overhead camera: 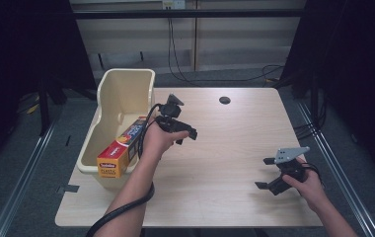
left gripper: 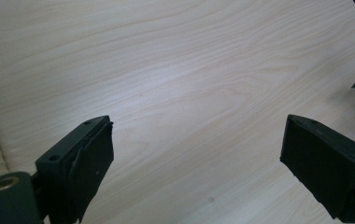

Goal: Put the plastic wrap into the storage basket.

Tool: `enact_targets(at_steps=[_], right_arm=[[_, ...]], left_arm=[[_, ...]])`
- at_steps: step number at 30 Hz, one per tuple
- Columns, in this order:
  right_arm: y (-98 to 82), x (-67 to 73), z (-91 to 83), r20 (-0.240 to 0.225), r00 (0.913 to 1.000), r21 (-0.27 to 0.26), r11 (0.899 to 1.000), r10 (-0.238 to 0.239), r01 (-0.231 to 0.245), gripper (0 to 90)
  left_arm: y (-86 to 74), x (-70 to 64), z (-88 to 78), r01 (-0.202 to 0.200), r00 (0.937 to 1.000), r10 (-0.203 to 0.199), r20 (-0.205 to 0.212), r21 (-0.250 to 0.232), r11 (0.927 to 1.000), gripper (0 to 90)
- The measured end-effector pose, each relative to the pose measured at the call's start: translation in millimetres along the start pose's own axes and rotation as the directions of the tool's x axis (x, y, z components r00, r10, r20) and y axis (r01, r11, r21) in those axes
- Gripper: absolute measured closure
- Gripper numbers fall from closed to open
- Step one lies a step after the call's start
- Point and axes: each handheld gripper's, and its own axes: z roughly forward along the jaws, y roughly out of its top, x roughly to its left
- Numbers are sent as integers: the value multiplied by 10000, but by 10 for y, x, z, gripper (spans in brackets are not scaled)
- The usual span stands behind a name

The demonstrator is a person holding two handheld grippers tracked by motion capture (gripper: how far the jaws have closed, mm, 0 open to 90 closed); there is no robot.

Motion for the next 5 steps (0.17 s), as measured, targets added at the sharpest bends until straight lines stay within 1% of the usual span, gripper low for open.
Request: enact_targets(at_steps=[1,5], right_arm=[[0,-4,6,20,10000,-14,10000,-52,52,20],[-1,-2,11,47,10000,68,10000,11,-12,20]], left_arm=[[-8,-1,6,23,10000,-23,15,-19,10000,92],[-35,-8,19,-140,9999,140,46,-55,9999,92]])
